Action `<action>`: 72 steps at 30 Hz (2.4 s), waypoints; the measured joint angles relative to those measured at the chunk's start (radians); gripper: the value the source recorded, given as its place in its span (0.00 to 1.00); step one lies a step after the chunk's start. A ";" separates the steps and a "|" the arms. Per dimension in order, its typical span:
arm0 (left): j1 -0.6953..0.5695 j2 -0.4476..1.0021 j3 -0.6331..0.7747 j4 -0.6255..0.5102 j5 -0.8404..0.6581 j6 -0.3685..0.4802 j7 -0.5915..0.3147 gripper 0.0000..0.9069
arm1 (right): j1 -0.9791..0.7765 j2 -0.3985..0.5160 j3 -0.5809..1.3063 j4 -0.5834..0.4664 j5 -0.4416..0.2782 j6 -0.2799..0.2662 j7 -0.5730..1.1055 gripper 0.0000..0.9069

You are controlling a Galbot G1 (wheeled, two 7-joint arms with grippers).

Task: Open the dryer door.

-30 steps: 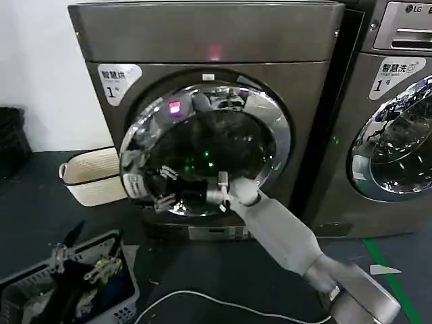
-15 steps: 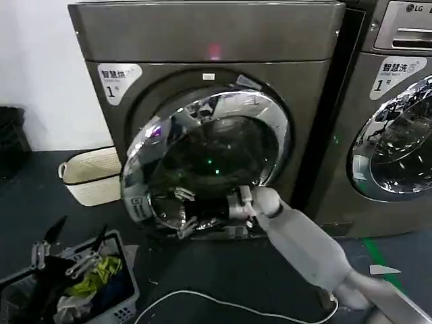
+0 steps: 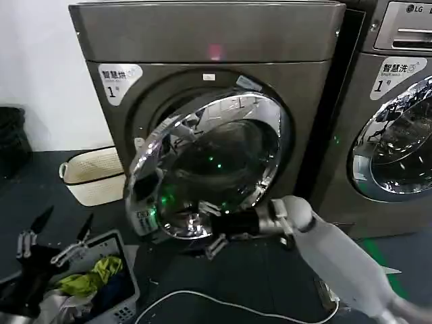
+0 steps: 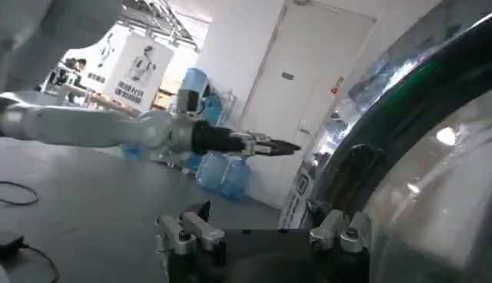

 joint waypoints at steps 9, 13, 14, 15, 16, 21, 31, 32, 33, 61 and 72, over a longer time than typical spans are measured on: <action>-0.120 0.120 0.046 0.108 -0.038 0.012 -0.008 1.00 | -0.433 -0.006 0.401 0.199 0.005 0.046 -0.027 1.00; -0.204 0.181 0.086 0.180 -0.059 0.014 -0.009 1.00 | -0.638 0.057 0.595 0.276 0.005 0.080 -0.042 1.00; -0.229 0.196 0.099 0.199 -0.065 0.014 -0.008 1.00 | -0.684 0.076 0.639 0.291 0.007 0.088 -0.043 1.00; -0.254 0.211 0.113 0.221 -0.071 0.014 -0.007 1.00 | -0.726 0.096 0.684 0.303 0.008 0.100 -0.039 1.00; -0.277 0.223 0.127 0.239 -0.080 0.014 -0.006 1.00 | -0.766 0.117 0.726 0.316 0.008 0.116 -0.025 1.00; -0.378 0.281 0.218 0.332 -0.097 0.001 0.003 1.00 | -0.920 0.234 0.911 0.365 0.017 0.181 0.053 1.00; -0.543 0.319 0.444 0.482 -0.085 -0.025 0.015 1.00 | -1.026 0.465 1.196 0.372 -0.045 0.311 0.338 1.00; -0.559 0.319 0.467 0.493 -0.082 -0.027 0.015 1.00 | -1.026 0.481 1.224 0.368 -0.062 0.307 0.388 1.00; -0.573 0.318 0.492 0.502 -0.080 -0.030 0.016 1.00 | -1.026 0.497 1.255 0.363 -0.084 0.296 0.446 1.00; -0.830 0.281 0.909 0.591 -0.047 -0.057 0.032 1.00 | -0.919 0.641 1.725 0.098 -0.462 -0.008 1.297 1.00; -0.886 0.255 1.074 0.570 -0.003 -0.053 0.031 1.00 | -0.904 0.632 1.791 0.066 -0.507 -0.112 1.341 1.00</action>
